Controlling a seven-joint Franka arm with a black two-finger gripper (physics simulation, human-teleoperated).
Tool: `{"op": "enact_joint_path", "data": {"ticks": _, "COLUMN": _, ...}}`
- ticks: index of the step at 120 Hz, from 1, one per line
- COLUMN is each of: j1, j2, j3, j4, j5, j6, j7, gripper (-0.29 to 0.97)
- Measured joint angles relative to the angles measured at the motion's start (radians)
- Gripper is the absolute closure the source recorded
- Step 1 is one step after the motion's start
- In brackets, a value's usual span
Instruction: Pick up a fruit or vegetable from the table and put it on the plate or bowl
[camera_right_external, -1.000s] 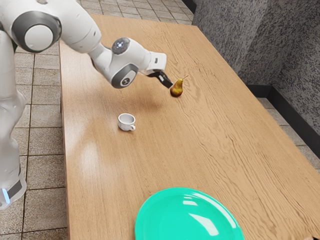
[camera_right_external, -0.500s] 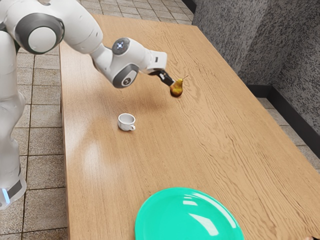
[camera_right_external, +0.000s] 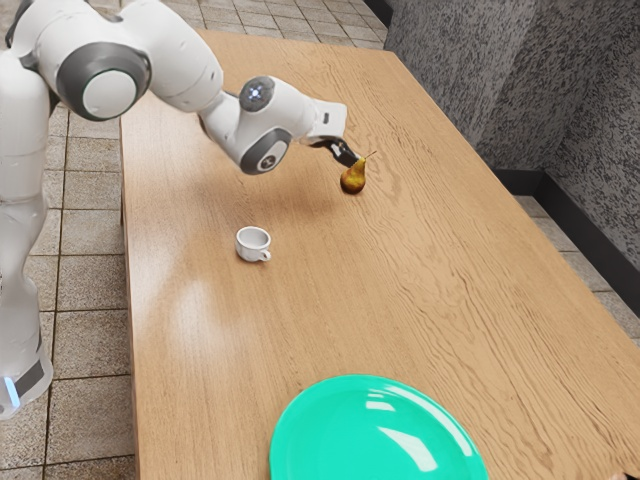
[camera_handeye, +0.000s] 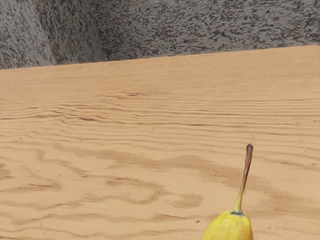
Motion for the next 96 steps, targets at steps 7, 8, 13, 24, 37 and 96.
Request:
{"op": "enact_joint_path", "data": {"ticks": 7, "j1": 0.043, "j2": 0.006, "j3": -0.054, "j4": 0.009, "j5": 0.000, "j6": 0.000, "j7": 0.000, "gripper": 0.00}}
{"op": "enact_joint_path", "data": {"ticks": 8, "j1": 0.050, "j2": 0.007, "j3": -0.063, "j4": 0.010, "j5": 0.000, "j6": 0.000, "j7": 0.000, "gripper": 0.00}}
{"op": "enact_joint_path", "data": {"ticks": 13, "j1": 0.081, "j2": 0.012, "j3": -0.100, "j4": 0.017, "j5": 0.001, "j6": 0.000, "j7": 0.000, "gripper": 0.00}}
{"op": "enact_joint_path", "data": {"ticks": 24, "j1": 0.118, "j2": 0.016, "j3": -0.140, "j4": 0.026, "j5": 0.001, "j6": 0.000, "j7": 0.000, "gripper": 0.00}}
{"op": "enact_joint_path", "data": {"ticks": 37, "j1": 0.221, "j2": 0.021, "j3": -0.239, "j4": 0.034, "j5": 0.002, "j6": 0.000, "j7": 0.001, "gripper": 0.00}}
{"op": "enact_joint_path", "data": {"ticks": 96, "j1": 0.499, "j2": 0.073, "j3": -0.521, "j4": 0.084, "j5": 0.007, "j6": 0.000, "j7": 0.007, "gripper": 0.00}}
